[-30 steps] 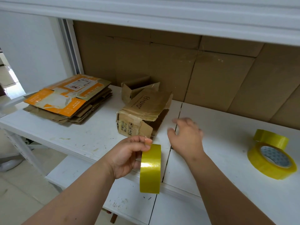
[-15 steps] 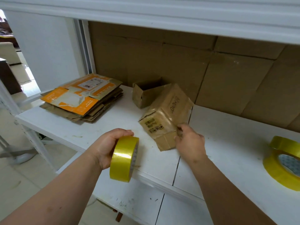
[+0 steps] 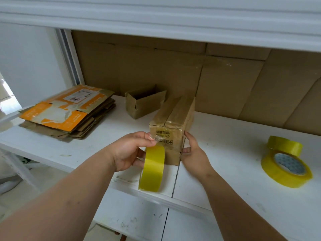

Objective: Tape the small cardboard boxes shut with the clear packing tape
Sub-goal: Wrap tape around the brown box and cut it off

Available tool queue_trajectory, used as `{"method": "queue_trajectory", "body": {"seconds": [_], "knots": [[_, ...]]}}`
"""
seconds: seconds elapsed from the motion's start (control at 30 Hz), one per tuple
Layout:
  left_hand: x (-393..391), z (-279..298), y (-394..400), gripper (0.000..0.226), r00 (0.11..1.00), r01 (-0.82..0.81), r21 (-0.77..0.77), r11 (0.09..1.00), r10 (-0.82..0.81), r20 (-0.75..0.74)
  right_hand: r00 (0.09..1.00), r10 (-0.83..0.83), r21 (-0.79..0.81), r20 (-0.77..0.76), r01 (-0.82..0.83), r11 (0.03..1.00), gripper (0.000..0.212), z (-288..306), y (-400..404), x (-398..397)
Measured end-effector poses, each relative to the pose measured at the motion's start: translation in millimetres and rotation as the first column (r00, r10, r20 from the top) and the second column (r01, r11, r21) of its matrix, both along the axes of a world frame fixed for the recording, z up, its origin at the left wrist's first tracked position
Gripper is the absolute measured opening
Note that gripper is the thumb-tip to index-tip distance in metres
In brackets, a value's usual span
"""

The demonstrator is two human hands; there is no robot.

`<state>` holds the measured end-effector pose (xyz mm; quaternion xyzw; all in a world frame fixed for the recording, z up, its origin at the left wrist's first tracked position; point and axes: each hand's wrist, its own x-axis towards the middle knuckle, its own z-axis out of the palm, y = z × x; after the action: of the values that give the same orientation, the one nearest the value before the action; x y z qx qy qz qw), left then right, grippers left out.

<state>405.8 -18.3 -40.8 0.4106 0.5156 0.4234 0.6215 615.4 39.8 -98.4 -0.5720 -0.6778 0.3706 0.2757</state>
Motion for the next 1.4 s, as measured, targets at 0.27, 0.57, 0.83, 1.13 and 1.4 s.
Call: {"method": "queue_trajectory", "body": {"seconds": [0.27, 0.57, 0.83, 1.13, 1.4], "knots": [[7, 1, -11, 0.023, 0.999, 0.049, 0.028, 0.998, -0.048, -0.021, 0.95, -0.206, -0.098, -0.236, 0.187, 0.977, 0.065, 51, -1, 11], [13, -2, -18, 0.014, 0.995, 0.099, 0.007, 0.995, -0.099, 0.003, 0.974, -0.13, 0.258, 0.188, 0.079, 0.963, 0.092, 43, -7, 6], [8, -6, -21, 0.019, 0.999, 0.04, 0.003, 0.999, -0.04, -0.006, 0.889, -0.018, 0.41, 0.458, -0.193, 0.892, 0.064, 38, 1, 6], [10, 14, -29, 0.022, 1.0, -0.021, 0.155, 0.988, 0.024, -0.02, 0.958, -0.052, 0.409, 0.283, -0.071, 0.91, 0.054, 38, 0, -3], [20, 49, -2, 0.01, 0.979, -0.13, 0.14, 0.982, 0.105, 0.172, 0.975, 0.041, 0.308, 0.217, -0.108, 0.945, 0.05, 49, -1, 5]]}}
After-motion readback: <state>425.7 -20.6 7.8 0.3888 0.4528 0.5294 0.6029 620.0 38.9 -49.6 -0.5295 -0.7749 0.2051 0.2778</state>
